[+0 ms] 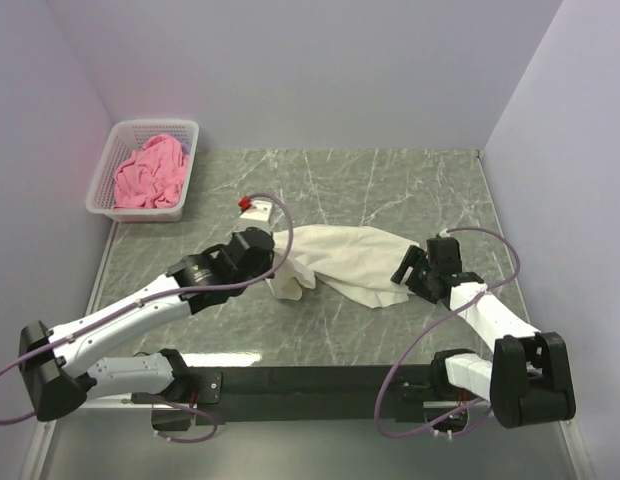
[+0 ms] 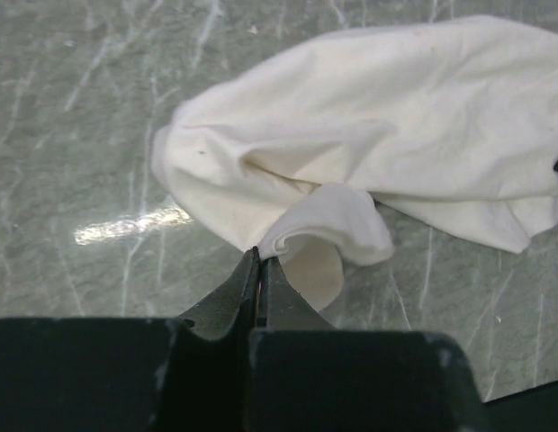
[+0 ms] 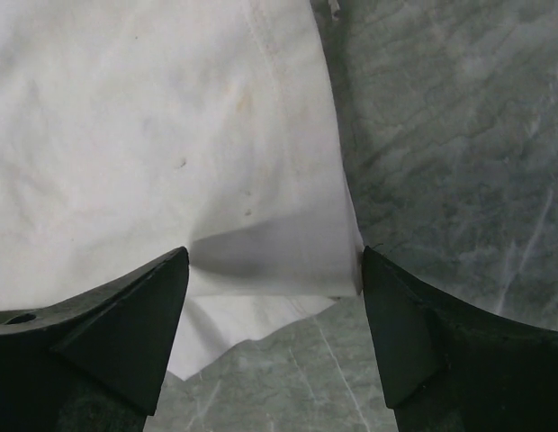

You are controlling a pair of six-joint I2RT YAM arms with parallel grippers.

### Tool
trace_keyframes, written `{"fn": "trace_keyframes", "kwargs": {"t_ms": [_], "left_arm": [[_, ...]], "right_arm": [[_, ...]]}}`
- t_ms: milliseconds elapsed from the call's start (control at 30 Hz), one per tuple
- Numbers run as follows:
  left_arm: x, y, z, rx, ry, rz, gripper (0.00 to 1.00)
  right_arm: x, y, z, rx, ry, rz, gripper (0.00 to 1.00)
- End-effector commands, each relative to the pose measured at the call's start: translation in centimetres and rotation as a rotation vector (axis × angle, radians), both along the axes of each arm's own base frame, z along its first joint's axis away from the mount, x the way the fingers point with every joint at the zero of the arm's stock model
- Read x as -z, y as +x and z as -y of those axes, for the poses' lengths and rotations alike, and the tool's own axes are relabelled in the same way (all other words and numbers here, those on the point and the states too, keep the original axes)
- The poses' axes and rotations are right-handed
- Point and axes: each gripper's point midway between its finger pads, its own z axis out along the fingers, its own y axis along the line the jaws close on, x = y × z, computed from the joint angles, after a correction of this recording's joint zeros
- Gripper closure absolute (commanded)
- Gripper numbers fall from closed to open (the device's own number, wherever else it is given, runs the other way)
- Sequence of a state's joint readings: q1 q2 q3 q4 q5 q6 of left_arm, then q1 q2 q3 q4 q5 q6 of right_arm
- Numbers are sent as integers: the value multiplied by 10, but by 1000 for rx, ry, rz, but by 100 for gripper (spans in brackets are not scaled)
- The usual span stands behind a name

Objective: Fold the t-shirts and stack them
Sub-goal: Flatten the tshirt out

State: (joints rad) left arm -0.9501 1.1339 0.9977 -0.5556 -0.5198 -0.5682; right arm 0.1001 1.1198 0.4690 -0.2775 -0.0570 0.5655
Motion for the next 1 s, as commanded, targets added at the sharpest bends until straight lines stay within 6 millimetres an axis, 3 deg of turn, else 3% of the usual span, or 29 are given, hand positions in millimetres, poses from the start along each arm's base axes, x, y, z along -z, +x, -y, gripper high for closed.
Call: {"fn": "trace_keyframes", "kwargs": {"t_ms": [0, 167, 233, 267, 300, 400, 433, 467, 567, 667, 767, 800, 900, 967], "left_arm": [[-7, 5, -22, -17, 9, 30, 99], [-17, 19, -46, -66, -1, 69, 99], [-23, 28, -54, -83, 2, 96, 99], [-24, 31, -57, -90, 10, 103, 99], [-29, 35, -62, -98, 24, 119, 99], [-50, 49, -84, -168, 49, 171, 99], [-58, 54, -95, -205, 52, 191, 99], [-73, 58, -105, -237, 62, 224, 99], [-103, 64, -135, -334, 71, 288, 99], [-149, 65, -165, -434, 66, 393, 99], [-177, 57, -187, -504, 50, 460, 99], [-191, 54, -192, -516, 44, 490, 99], [-224, 36, -206, -542, 16, 573, 99], [-238, 27, -212, -545, 19, 606, 99]], "right_arm": [[1, 15, -3, 13, 42, 34, 18], [11, 21, -5, 17, 67, -1, 31], [10, 24, -5, 24, 71, 1, 44], [10, 24, -5, 25, 71, -3, 53], [3, 30, -2, 35, 62, 13, 72], [-31, 43, 9, 69, 24, 79, 99], [-44, 48, 18, 98, -6, 109, 100], [-72, 56, 24, 118, -15, 165, 100], [-116, 62, 50, 231, -33, 246, 100], [-157, 72, 55, 293, 46, 352, 100], [-192, 70, 57, 306, 85, 439, 100], [-213, 71, 59, 308, 79, 479, 100], [-243, 62, 68, 311, 36, 521, 100], [-251, 55, 68, 304, 32, 535, 98]]}}
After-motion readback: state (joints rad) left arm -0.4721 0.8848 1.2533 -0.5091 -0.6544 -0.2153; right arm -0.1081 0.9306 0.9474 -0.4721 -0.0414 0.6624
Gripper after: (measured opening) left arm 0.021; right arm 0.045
